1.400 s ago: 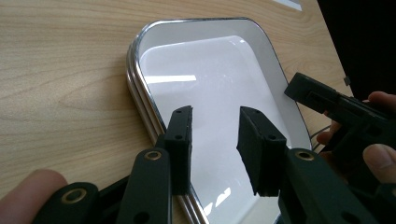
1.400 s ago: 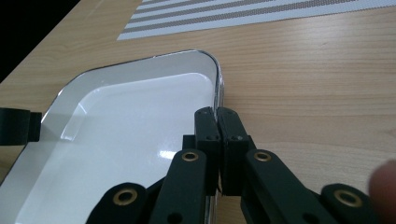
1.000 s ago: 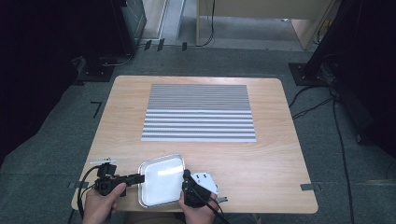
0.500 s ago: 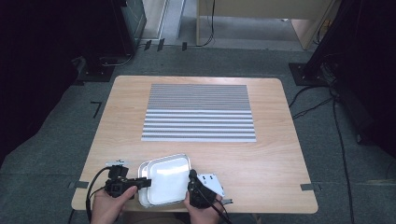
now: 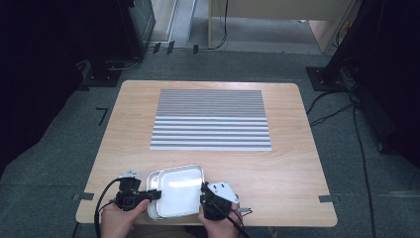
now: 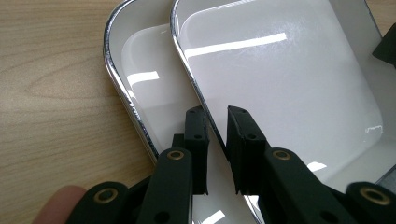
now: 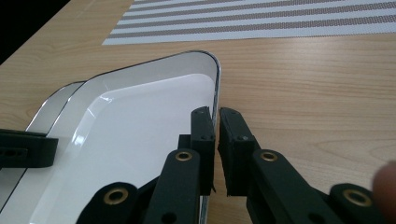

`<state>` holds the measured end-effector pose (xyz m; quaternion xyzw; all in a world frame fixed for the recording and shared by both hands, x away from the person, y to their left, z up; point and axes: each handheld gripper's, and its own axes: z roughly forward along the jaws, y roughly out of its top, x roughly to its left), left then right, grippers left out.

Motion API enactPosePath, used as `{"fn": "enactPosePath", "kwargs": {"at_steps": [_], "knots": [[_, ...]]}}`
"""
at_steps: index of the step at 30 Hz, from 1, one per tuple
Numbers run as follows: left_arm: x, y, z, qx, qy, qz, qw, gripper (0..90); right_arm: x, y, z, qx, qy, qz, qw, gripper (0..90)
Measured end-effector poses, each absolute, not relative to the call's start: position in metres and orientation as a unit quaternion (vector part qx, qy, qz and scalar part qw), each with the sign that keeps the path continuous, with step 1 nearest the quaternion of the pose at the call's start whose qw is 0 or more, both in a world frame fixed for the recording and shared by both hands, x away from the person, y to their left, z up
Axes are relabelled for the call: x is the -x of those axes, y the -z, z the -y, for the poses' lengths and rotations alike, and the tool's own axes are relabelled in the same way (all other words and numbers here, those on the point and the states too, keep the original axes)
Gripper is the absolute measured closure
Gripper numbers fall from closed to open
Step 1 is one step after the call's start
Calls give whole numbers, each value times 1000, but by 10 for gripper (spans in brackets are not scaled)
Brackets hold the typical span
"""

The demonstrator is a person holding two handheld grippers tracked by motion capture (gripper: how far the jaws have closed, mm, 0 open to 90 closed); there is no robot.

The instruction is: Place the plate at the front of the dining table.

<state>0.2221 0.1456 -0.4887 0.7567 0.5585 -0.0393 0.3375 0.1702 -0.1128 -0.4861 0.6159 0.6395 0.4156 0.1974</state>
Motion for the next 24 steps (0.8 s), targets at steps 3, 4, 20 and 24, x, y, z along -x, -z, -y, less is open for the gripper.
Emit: {"fn": "enactPosePath", "kwargs": {"at_steps": [3,4,20,24], "knots": [[-222,489,-145,-757,36,-558,337,796,-174,485,113,-615,-404,-650,187,828],[-222,489,-145,-757,34,-559,337,796,-175,484,114,-615,-401,-654,183,824],[-220,488,-141,-762,22,-555,333,791,-189,477,116,-629,-374,-668,139,873],[-219,486,-140,-763,18,-554,334,792,-189,477,117,-638,-390,-650,135,890]]}}
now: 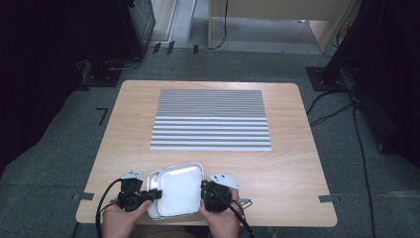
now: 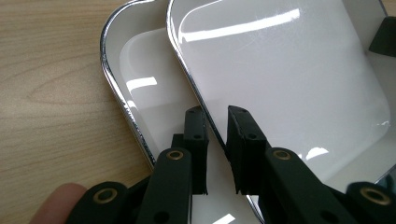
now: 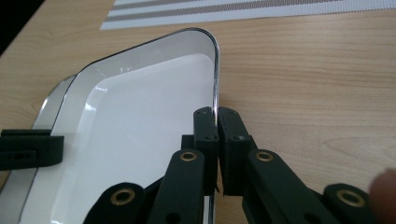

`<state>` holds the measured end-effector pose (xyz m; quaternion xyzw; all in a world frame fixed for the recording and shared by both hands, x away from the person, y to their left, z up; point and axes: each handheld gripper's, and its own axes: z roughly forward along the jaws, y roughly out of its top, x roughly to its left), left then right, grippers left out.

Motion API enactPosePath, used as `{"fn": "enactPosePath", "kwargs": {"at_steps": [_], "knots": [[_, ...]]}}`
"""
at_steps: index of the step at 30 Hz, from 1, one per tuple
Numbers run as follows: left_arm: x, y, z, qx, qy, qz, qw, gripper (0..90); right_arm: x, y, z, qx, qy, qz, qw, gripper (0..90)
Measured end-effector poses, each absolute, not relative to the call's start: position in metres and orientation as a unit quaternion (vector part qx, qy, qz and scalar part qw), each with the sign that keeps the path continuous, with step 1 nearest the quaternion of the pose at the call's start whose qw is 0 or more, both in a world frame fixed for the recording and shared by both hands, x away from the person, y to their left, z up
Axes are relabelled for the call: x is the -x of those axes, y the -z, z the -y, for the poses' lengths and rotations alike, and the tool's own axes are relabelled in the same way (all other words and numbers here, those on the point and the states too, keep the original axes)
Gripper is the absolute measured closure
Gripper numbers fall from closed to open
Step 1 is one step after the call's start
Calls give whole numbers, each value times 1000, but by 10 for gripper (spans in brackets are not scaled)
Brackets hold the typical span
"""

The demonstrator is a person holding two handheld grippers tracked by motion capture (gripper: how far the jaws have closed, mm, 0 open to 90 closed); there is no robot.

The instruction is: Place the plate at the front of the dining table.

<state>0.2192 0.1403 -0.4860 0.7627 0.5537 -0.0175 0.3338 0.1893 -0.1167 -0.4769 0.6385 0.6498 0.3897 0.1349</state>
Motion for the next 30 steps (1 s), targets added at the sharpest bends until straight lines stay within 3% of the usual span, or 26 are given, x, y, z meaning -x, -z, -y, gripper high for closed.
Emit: {"fn": "enactPosePath", "kwargs": {"at_steps": [30], "knots": [[-239,453,-114,-743,-52,-544,386,853,-202,461,141,-637,-437,-616,155,897]]}}
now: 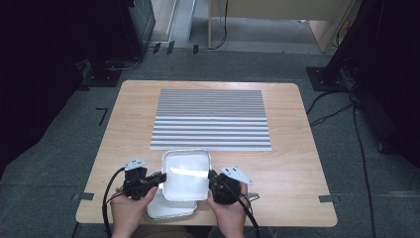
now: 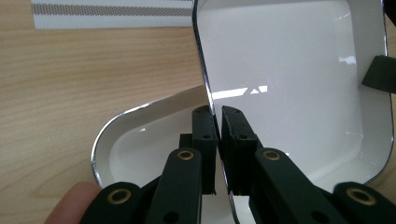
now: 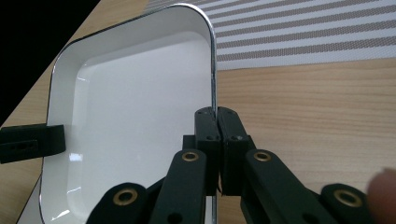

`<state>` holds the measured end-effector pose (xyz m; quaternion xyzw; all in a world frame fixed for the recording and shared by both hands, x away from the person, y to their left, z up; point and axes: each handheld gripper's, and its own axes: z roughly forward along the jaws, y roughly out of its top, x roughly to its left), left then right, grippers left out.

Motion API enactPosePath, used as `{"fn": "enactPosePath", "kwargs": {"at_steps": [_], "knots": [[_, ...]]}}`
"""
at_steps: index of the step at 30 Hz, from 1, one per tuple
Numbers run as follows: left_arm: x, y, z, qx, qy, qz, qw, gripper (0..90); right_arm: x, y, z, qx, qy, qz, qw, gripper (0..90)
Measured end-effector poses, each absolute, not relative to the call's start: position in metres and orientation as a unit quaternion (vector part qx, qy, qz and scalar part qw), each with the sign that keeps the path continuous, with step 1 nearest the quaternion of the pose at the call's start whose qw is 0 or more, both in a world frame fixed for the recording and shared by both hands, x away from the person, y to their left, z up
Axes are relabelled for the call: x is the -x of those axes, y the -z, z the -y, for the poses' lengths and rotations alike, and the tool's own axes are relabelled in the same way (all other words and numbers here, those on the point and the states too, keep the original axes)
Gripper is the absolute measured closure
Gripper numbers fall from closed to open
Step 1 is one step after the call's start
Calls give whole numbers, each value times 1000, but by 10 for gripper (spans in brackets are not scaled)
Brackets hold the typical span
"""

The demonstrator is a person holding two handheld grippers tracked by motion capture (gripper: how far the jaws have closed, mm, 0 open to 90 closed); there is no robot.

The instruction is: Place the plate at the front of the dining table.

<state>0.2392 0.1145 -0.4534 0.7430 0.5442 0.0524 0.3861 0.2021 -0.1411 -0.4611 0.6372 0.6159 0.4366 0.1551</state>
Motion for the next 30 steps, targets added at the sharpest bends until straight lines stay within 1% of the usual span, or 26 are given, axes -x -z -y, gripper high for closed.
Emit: {"fn": "enactPosePath", "kwargs": {"at_steps": [12,20,24,25,30], "knots": [[-271,434,-97,-751,-52,-524,399,851,-224,443,161,-637,-449,-603,170,897],[-307,427,-87,-744,-30,-521,418,857,-251,434,177,-642,-458,-592,165,894],[-318,426,-81,-743,-30,-523,417,859,-261,432,180,-645,-455,-590,170,894],[-325,426,-79,-741,-26,-525,419,860,-269,430,183,-645,-453,-590,175,894],[-343,426,-68,-739,-25,-529,416,864,-285,427,190,-646,-447,-592,183,894]]}}
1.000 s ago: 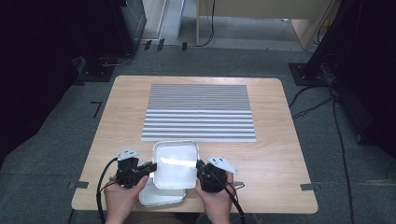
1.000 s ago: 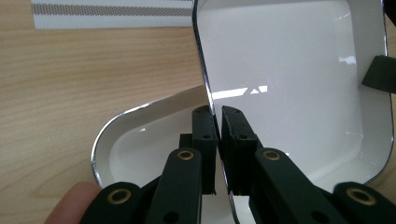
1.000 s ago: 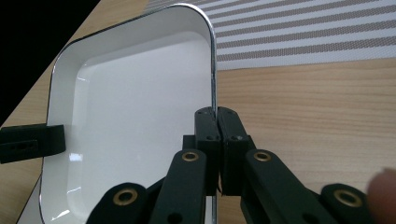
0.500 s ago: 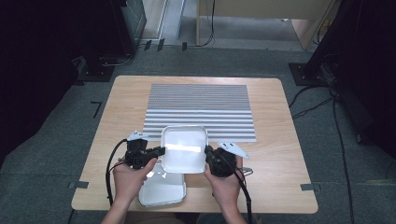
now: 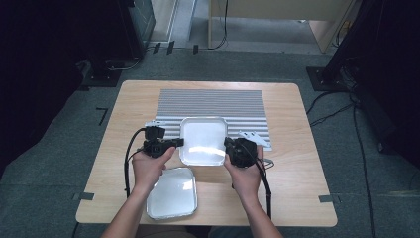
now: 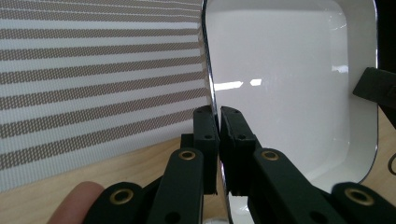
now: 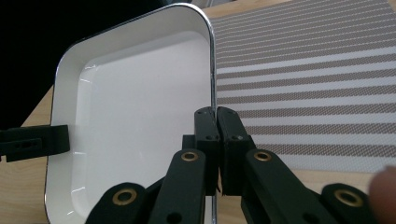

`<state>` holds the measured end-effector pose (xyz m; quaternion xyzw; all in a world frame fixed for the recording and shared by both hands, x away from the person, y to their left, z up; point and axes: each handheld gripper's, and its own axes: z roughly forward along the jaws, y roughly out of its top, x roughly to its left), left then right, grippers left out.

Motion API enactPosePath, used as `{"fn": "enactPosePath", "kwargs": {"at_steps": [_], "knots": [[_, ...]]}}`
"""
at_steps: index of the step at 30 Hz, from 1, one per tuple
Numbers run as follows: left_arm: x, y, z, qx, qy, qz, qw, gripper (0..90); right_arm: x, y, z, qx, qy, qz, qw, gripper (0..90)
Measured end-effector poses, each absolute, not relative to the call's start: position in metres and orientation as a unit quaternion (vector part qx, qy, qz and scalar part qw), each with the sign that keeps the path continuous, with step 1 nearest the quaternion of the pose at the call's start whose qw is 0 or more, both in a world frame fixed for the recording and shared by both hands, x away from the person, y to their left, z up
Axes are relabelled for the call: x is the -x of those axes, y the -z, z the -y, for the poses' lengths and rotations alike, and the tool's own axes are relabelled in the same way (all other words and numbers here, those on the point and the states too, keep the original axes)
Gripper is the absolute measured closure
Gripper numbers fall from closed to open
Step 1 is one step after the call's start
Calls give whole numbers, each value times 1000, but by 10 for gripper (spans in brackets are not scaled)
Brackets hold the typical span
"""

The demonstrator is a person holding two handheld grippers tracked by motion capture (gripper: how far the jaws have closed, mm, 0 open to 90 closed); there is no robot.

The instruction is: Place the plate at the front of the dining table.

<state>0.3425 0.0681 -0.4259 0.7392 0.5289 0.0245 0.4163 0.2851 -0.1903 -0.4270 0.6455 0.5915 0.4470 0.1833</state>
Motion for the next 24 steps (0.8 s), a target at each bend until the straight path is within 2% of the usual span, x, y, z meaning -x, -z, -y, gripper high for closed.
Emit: {"fn": "enactPosePath", "kwargs": {"at_steps": [15,24], "knots": [[-387,425,-40,-725,-23,-542,425,869,-333,431,218,-661,-445,-579,173,897],[-411,437,-24,-711,-15,-560,425,884,-356,438,232,-672,-433,-576,169,897]]}}
